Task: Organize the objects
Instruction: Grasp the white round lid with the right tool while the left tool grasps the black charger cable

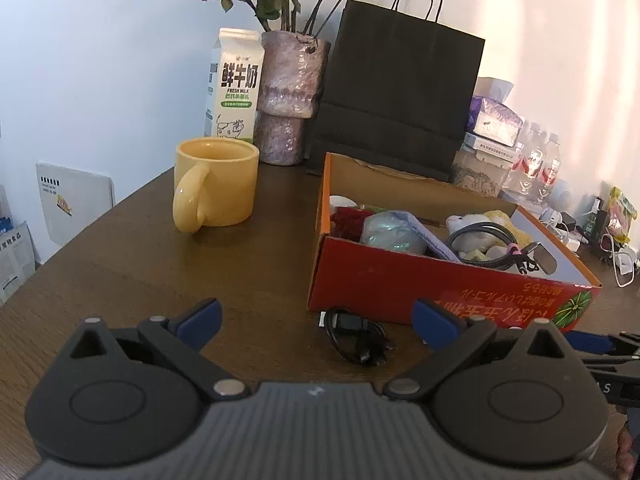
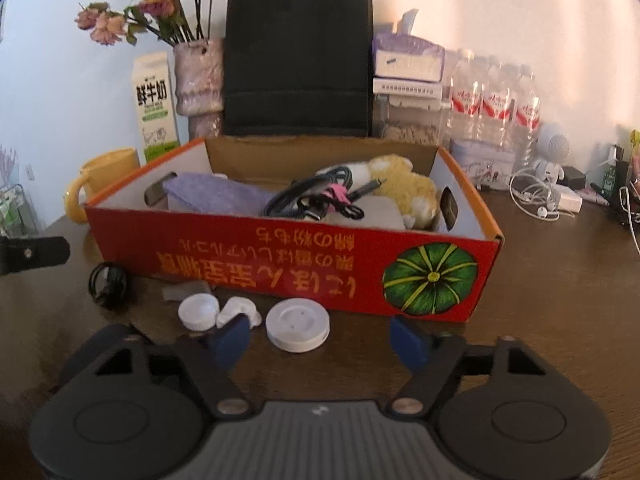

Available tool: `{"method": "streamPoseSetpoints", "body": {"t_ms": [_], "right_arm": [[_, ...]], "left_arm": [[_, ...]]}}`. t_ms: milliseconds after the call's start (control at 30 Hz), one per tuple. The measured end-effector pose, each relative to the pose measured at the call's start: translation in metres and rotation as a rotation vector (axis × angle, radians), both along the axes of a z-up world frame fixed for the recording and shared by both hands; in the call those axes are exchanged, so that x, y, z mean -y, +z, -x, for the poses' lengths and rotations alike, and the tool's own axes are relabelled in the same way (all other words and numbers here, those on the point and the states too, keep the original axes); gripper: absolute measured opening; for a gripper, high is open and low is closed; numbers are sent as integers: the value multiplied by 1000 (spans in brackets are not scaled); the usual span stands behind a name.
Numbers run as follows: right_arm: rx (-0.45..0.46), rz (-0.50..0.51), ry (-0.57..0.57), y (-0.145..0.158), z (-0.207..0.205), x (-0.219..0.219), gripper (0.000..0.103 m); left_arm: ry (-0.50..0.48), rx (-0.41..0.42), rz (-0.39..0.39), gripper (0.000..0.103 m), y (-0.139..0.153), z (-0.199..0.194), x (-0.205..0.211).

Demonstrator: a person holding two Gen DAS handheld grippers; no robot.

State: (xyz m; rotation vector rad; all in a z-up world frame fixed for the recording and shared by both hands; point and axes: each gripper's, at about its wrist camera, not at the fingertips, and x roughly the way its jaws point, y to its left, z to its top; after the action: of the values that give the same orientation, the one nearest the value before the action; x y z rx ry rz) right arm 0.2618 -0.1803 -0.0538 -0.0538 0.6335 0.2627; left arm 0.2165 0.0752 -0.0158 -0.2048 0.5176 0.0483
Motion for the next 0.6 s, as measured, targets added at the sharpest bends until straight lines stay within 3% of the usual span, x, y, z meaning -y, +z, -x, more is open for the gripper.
{"method": "streamPoseSetpoints", "body": {"t_ms": [267, 600], "right_arm": [[-67, -43, 15, -5, -13, -1, 53], [-61, -31, 31, -6, -16, -7, 52]], "left_arm": [[-7, -8, 6, 103, -1, -1, 0], [-11, -16, 5, 103, -2, -2, 1]]}}
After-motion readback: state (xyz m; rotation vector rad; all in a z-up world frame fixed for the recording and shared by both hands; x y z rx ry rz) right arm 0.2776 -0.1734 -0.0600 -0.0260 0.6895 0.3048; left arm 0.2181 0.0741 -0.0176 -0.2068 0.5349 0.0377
